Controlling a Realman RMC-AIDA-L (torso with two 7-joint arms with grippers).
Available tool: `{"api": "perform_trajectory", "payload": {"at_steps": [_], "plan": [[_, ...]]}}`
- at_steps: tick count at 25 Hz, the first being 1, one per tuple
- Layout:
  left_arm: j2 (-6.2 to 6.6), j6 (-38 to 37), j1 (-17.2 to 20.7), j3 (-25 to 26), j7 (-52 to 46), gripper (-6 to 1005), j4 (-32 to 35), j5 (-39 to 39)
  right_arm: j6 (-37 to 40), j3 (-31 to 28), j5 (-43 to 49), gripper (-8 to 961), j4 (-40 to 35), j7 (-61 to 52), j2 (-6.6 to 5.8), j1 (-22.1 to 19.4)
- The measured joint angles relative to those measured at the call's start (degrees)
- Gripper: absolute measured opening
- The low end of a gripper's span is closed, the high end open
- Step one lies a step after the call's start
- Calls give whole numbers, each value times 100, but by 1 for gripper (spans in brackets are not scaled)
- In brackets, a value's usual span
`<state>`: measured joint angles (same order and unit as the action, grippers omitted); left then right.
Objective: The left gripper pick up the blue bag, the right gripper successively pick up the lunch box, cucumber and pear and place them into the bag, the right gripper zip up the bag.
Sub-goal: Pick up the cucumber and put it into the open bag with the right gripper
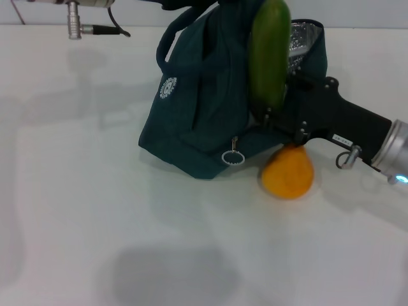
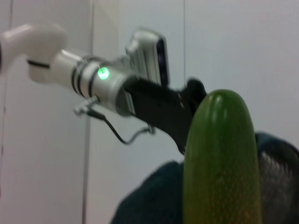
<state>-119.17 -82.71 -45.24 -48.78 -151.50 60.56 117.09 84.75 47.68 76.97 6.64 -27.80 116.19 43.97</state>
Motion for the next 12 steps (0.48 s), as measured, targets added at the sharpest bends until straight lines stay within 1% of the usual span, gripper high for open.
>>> {"api": "perform_trajectory", "payload": {"at_steps": [4,12], "plan": [[-1,0,1,0,-1,73,-5,3,-278,-1,4,637,59,-183,0,82],[-1,0,-10,0,28,73,-9,6,-103,1,11,637,3,-212,0,84]]}}
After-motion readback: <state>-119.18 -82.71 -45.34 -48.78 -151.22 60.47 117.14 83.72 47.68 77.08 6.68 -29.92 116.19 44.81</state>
